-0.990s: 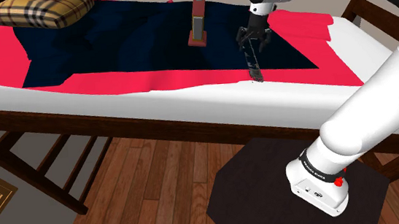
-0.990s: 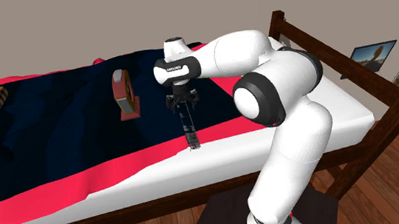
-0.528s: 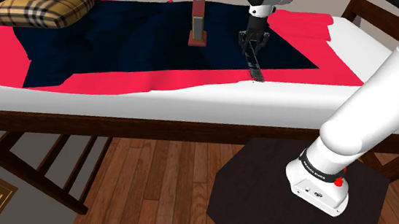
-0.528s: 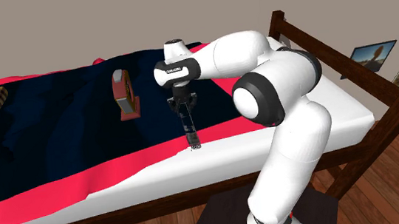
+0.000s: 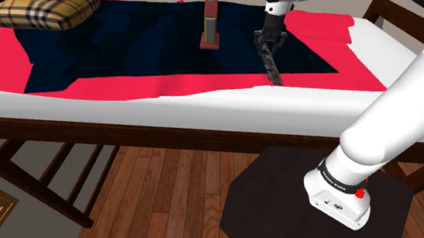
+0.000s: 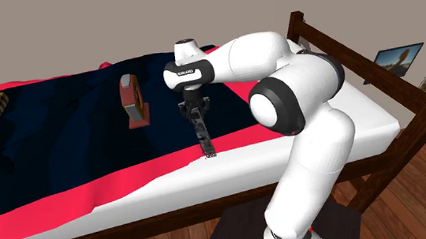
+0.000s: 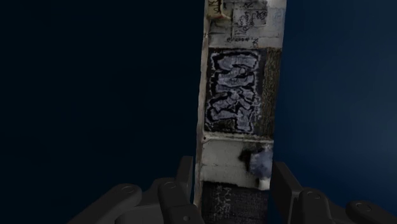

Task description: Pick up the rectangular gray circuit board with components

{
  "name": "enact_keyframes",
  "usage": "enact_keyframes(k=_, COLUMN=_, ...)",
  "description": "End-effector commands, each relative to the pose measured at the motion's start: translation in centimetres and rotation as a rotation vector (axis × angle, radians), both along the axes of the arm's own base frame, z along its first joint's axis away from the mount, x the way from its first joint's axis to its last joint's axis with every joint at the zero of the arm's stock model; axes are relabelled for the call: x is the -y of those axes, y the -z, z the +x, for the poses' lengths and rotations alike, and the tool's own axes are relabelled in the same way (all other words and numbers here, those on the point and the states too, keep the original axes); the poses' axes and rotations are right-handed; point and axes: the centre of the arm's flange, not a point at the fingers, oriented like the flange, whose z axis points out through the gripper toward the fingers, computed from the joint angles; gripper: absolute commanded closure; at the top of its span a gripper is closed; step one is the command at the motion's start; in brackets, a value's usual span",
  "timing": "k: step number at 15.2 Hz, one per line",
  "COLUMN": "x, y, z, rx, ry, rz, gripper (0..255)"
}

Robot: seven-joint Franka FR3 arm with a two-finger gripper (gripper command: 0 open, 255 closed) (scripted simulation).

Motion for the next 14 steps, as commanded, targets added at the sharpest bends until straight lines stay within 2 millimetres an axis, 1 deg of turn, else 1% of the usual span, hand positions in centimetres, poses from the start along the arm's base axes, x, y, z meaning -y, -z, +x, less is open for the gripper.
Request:
enact_keyframes(k=1, x=0.0, y=-1.0, z=0.0, rx=0.0, ry=0.0, rz=0.0, gripper=255)
enact_keyframes(k=12, x=0.0, y=-6.8, z=0.0, rx=0.0, ry=0.0, rz=0.0, gripper=255)
enact_keyframes(k=14, x=0.0, y=-6.9, z=0.0, rx=0.0, ry=0.0, rz=0.0, gripper=255)
